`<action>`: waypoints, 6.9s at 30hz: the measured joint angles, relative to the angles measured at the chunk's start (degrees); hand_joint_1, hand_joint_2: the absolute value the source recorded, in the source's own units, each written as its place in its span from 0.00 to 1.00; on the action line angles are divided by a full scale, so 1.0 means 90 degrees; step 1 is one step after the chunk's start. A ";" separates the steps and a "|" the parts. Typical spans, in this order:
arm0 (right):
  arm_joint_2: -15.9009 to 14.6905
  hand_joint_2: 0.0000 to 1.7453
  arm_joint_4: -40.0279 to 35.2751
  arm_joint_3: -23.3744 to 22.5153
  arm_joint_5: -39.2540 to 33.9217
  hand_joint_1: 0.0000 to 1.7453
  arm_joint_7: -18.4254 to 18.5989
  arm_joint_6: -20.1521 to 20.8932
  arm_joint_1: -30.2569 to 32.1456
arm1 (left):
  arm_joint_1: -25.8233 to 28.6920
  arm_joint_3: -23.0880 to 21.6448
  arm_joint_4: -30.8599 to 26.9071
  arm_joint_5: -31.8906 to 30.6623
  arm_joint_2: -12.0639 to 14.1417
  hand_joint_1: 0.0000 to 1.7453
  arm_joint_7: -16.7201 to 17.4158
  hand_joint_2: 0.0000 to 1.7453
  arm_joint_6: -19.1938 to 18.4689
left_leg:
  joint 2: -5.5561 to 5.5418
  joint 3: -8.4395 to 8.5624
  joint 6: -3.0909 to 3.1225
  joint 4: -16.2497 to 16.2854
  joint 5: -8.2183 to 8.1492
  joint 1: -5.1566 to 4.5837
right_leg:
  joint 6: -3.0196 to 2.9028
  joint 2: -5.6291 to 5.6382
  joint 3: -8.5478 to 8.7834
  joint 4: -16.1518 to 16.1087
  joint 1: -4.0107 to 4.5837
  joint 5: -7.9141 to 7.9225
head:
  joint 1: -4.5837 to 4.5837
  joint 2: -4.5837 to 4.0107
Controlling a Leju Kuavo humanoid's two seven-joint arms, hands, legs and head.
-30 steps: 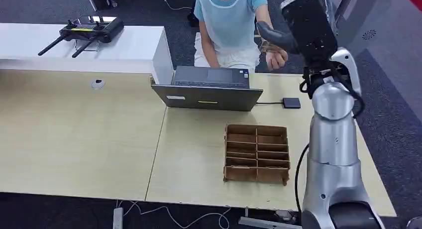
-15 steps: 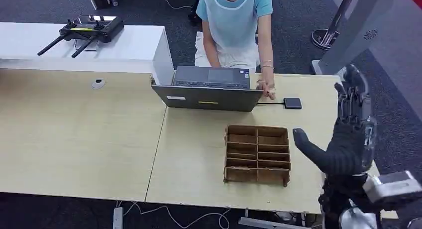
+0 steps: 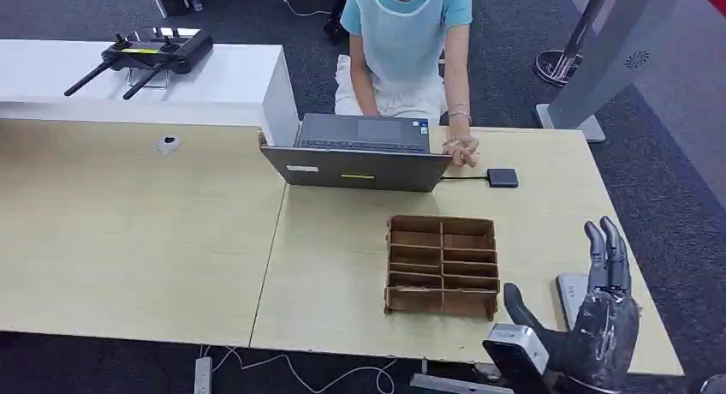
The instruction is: Pass the card to the sensor for recognition and then transmit it.
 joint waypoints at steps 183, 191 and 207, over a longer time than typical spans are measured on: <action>-0.2225 1.00 0.3218 0.2305 0.1876 0.84 0.4191 0.0684 -0.1410 | -0.0021 0.0000 0.0000 -0.0578 -0.0002 0.00 -0.0114 0.00 -0.0071 | 0.0001 0.0011 0.0001 -0.0002 -0.0001 0.0001 | -0.0005 0.0000 0.0009 0.0000 -0.0001 -0.0004 | 0.0000 0.0000; -0.2149 1.00 0.3196 0.2176 0.1876 0.85 0.3569 0.0454 -0.1372 | -0.0021 0.0000 0.0000 -0.0592 -0.0002 0.00 -0.0114 0.00 -0.0071 | 0.0001 0.0012 0.0001 -0.0002 -0.0001 0.0001 | -0.0005 0.0000 0.0009 0.0000 -0.0001 -0.0004 | 0.0000 0.0000; -0.0824 1.00 0.2344 0.0551 0.0015 0.94 0.0812 0.0554 -0.0959 | -0.0019 0.0000 0.0000 -0.0480 -0.0002 0.00 -0.0114 0.00 -0.0068 | 0.0001 0.0012 0.0001 -0.0002 -0.0001 -0.0001 | -0.0005 0.0000 0.0008 0.0000 -0.0001 -0.0004 | 0.0000 0.0000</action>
